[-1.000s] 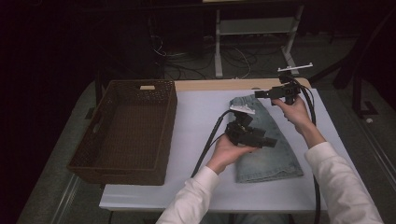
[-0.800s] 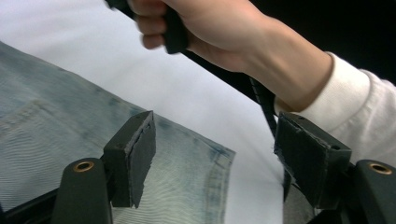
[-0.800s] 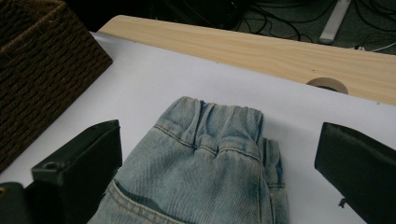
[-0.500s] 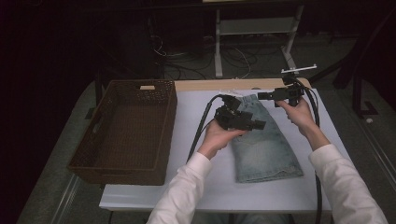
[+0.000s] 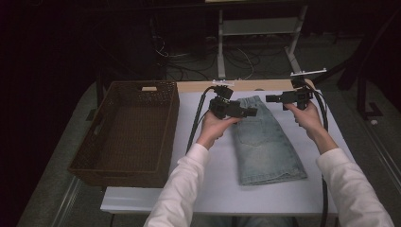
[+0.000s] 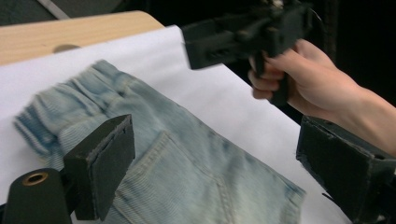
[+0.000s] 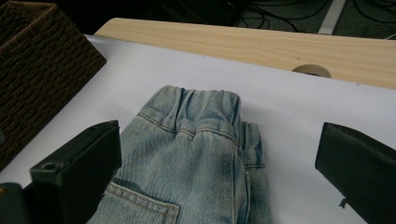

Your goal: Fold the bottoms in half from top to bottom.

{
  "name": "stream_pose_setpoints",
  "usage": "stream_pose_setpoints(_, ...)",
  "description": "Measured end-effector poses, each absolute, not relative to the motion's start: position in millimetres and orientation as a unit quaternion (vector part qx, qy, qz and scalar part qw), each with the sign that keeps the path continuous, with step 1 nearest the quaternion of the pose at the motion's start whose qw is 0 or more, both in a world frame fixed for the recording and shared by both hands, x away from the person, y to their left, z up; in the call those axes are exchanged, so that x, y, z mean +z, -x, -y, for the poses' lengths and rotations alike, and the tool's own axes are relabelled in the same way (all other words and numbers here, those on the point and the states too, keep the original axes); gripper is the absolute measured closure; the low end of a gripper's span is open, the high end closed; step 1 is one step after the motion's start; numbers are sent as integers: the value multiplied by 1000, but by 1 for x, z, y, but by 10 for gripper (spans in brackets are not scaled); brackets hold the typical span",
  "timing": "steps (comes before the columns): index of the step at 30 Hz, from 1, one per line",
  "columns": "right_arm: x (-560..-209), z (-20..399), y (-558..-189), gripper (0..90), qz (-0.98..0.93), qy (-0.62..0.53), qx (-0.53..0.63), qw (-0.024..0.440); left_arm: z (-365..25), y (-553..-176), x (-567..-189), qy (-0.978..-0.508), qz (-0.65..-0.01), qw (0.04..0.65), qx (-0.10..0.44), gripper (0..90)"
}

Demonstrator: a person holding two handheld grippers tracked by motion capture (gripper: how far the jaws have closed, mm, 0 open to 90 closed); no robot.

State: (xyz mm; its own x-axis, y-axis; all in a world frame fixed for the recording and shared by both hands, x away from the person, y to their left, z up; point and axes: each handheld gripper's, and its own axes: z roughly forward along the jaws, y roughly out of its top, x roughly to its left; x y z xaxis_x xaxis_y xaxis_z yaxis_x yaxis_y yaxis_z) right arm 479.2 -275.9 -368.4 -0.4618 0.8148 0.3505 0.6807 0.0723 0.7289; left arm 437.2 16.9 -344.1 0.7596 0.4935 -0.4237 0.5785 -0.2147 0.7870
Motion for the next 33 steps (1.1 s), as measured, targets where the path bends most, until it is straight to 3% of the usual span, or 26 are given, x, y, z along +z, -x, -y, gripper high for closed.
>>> stream_pose_setpoints(14, -375, 285, -478, 0, -724, -519, 448, 70, -33, -467, -367, -777, -400, 485, -34, 0)
stream_pose_setpoints(33, -403, 294, -488, 0, -717, -532, 446, 63, -40, -484, -390, -749, -449, 488, -12, 0)
